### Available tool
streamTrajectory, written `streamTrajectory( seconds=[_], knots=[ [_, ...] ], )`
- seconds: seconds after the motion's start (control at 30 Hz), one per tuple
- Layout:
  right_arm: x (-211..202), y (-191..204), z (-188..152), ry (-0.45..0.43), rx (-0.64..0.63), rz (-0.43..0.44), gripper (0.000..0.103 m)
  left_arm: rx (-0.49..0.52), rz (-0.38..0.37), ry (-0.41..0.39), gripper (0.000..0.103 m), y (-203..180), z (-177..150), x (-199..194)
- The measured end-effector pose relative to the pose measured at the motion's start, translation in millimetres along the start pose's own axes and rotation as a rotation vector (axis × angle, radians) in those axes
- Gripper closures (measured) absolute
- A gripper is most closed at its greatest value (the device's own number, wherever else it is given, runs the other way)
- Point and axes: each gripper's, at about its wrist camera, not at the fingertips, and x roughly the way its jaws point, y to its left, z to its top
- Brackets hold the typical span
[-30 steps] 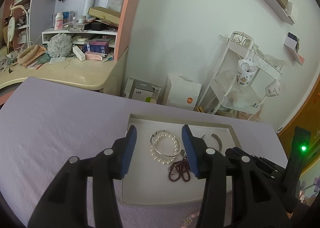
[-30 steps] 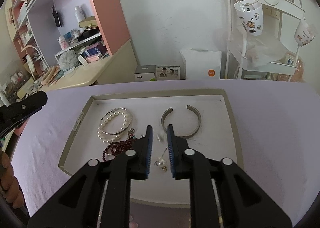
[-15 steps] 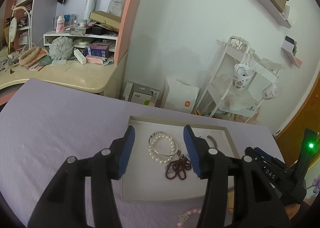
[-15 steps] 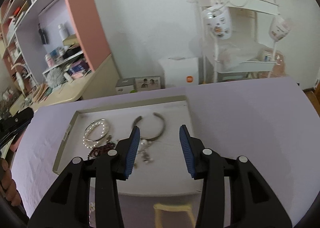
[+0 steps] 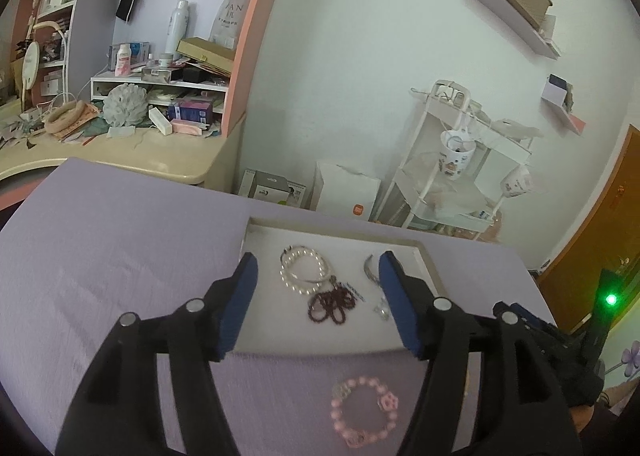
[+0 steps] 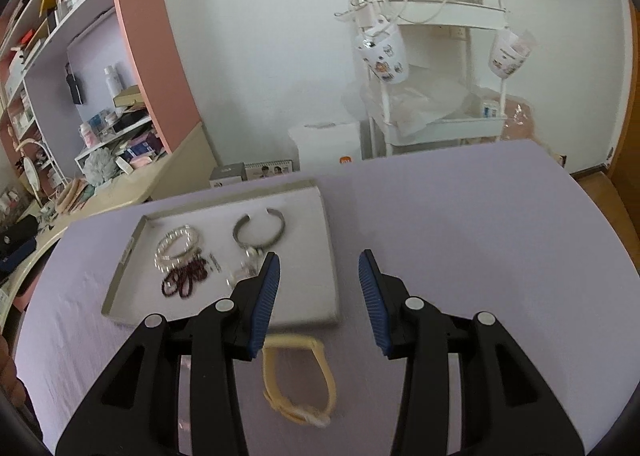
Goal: Organize jewelry
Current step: 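Grasp the yellow strap watch with the right tool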
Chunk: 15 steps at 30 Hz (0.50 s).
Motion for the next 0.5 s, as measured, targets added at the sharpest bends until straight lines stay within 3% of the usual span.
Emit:
streamTrajectory(
  seconds=[0.07,0.2,0.5],
  knots=[
    [-2.1,-2.8,-10.7,0.017,0.006,-0.003,0.060,-0.001,-0.001,0.000,0.039,-1.6,-6.5,-6.3],
    [-3.0,-2.3,-29.2,0.049,0.004,0.002,0.044,-0.004,0.003,-0.002,0.035,-2.2,-15.2,-17.4],
    [21.7,16.1,-53.8,0.147,-0.052,0.011,0.022,-0.021,0.005,-0.017,0.031,7.8,-24.2,-42.2]
  ],
)
